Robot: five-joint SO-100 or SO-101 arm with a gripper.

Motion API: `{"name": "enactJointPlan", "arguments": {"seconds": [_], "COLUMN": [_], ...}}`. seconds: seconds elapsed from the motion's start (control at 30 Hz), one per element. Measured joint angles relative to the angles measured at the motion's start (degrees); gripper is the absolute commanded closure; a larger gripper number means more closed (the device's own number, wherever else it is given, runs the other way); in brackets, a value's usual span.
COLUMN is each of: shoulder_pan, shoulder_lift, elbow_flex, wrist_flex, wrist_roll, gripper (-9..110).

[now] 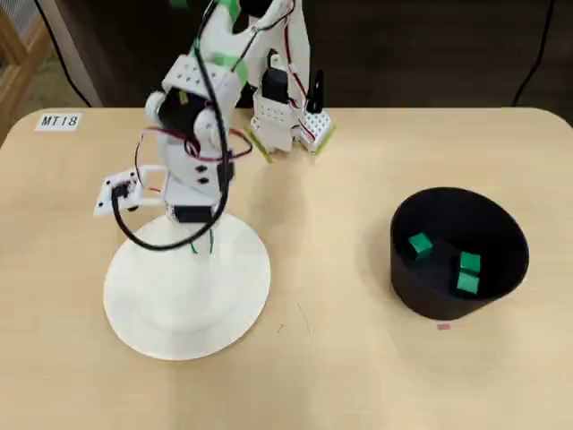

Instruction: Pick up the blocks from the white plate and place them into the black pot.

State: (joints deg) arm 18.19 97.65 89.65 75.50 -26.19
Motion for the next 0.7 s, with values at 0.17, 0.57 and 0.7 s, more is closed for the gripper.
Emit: {"name": "enactJointPlan", "arguments": {"seconds": [0.17,0.57,0.7], "shoulder_pan": [-12.74,-42.71,-48.96], "shoulder_lift": [6.50,10.72,9.67], "elbow_flex": [-3.16,-4.04,-4.04], "wrist_flex": [0.00,0.26,-3.60], "wrist_roll": [8.09,25.40,26.81], "gripper": [104,104,104]}}
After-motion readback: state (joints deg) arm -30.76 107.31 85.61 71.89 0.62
